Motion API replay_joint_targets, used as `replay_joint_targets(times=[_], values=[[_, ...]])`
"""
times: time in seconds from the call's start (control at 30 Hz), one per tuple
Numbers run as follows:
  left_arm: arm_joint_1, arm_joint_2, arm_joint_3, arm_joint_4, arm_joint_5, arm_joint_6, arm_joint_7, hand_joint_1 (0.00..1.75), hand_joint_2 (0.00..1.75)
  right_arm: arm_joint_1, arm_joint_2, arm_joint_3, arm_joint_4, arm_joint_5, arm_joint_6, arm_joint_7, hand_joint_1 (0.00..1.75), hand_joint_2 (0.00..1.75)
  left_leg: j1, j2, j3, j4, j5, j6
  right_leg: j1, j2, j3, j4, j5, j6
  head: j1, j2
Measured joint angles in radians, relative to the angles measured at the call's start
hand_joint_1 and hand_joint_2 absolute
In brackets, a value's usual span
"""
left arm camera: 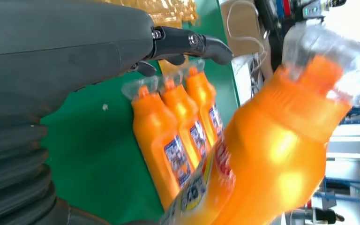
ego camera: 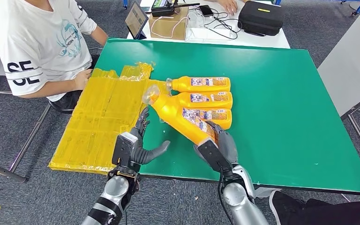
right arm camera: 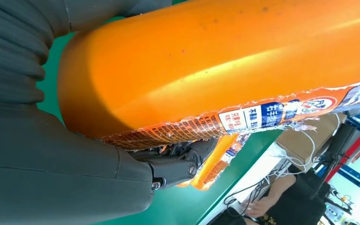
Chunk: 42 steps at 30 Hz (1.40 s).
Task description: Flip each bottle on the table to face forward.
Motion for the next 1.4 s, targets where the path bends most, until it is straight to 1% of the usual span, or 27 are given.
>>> replay_joint_targets(times=[0.17,0.23,0.37,0.8,1.0,1.07,1.1,1.13,1.17,1.2,1.23,1.27,1.3,1.33,1.4], values=[[0.0,0.007,-0.026,-0.007,0.073,-0.112,0.028,0.0,1.75,-0.021,0.01,0.003,0.027,-0.021,0.003,-0.016,1.74,1.75,0.0,0.0,0.0,0.0,0.0,0.0,0.0,0.0,0.0,0.0,0.0,0.0,0.0,0.0],[0.0,0.008,-0.038,-0.013,0.087,-0.133,0.033,0.0,1.75,-0.031,0.018,0.007,0.045,-0.027,0.006,-0.024,1.74,1.75,0.0,0.0,0.0,0.0,0.0,0.0,0.0,0.0,0.0,0.0,0.0,0.0,0.0,0.0],[-0.004,0.009,-0.053,-0.019,0.103,-0.139,0.042,0.0,1.75,-0.045,0.046,0.027,0.087,-0.036,0.008,-0.04,1.75,1.75,0.0,0.0,0.0,0.0,0.0,0.0,0.0,0.0,0.0,0.0,0.0,0.0,0.0,0.0],[-0.026,0.009,-0.054,0.003,0.151,-0.139,0.05,0.0,1.75,-0.089,0.134,0.122,0.216,-0.056,-0.005,-0.064,1.75,1.75,0.0,0.0,0.0,0.0,0.0,0.0,0.0,0.0,-0.001,0.0,0.0,0.0,0.0,0.0],[-0.031,0.009,-0.054,0.017,0.163,-0.137,0.049,0.0,1.75,-0.095,0.16,0.173,0.257,-0.065,-0.004,-0.072,1.75,1.75,0.0,0.001,-0.001,0.0,0.0,0.0,0.0,0.0,-0.002,0.0,0.0,0.0,0.0,0.0],[-0.032,0.009,-0.054,0.021,0.169,-0.137,0.049,0.0,1.75,-0.098,0.165,0.187,0.272,-0.068,-0.005,-0.071,1.71,1.75,0.0,0.0,-0.001,0.0,0.0,0.0,0.0,0.0,-0.002,0.0,0.0,0.0,0.0,0.0],[-0.032,0.009,-0.054,0.023,0.171,-0.136,0.049,0.0,1.75,-0.1,0.165,0.193,0.28,-0.069,-0.006,-0.071,1.63,1.75,0.0,0.0,-0.001,0.0,0.0,0.0,0.0,0.0,-0.002,0.0,0.0,0.0,0.0,0.0],[-0.032,0.01,-0.054,0.024,0.173,-0.136,0.049,0.0,1.75,-0.102,0.166,0.199,0.287,-0.069,-0.009,-0.07,1.33,1.75,0.0,0.0,-0.001,0.0,0.0,0.0,0.0,0.0,-0.002,0.0,0.0,0.0,0.0,0.0],[-0.031,0.01,-0.054,0.025,0.176,-0.136,0.049,0.0,1.75,-0.104,0.166,0.203,0.293,-0.068,-0.012,-0.069,0.92,1.75,0.0,0.0,-0.001,0.0,0.0,0.0,0.0,0.0,-0.002,0.0,0.0,0.0,0.0,0.0],[-0.031,0.011,-0.054,0.026,0.179,-0.135,0.049,0.24,1.75,-0.106,0.166,0.207,0.299,-0.067,-0.015,-0.067,0.5,1.75,0.0,0.001,-0.001,0.0,0.0,0.0,0.0,0.0,-0.002,0.0,0.0,0.0,0.0,0.0],[-0.031,0.011,-0.054,0.026,0.181,-0.135,0.049,0.67,1.75,-0.108,0.166,0.212,0.304,-0.065,-0.017,-0.064,0.14,1.75,0.0,0.0,-0.001,0.0,0.0,0.0,0.0,0.0,-0.002,0.0,0.0,0.0,0.0,0.0],[-0.031,0.012,-0.054,0.026,0.183,-0.136,0.049,1.11,1.75,-0.109,0.166,0.218,0.31,-0.063,-0.018,-0.061,0.01,1.75,0.0,0.0,-0.001,0.0,0.0,0.0,0.0,0.0,-0.002,0.0,0.0,0.0,0.0,0.0],[-0.031,0.012,-0.055,0.026,0.184,-0.138,0.048,1.54,1.75,-0.11,0.166,0.223,0.316,-0.061,-0.019,-0.057,0.0,1.75,0.0,0.0,-0.001,0.0,0.0,0.0,0.0,0.0,-0.002,0.0,0.0,0.0,0.0,0.0],[-0.03,0.013,-0.055,0.026,0.184,-0.14,0.047,1.75,1.75,-0.11,0.165,0.227,0.322,-0.06,-0.019,-0.054,0.0,1.75,0.0,0.0,-0.001,0.0,0.0,0.0,0.0,0.0,-0.002,0.0,0.0,0.0,0.0,0.0],[-0.03,0.014,-0.056,0.026,0.183,-0.141,0.041,1.75,1.75,-0.11,0.164,0.232,0.331,-0.06,-0.023,-0.051,0.0,1.75,0.0,0.0,-0.001,0.0,0.0,0.0,0.0,0.0,-0.002,0.0,0.0,0.0,0.0,0.0]])
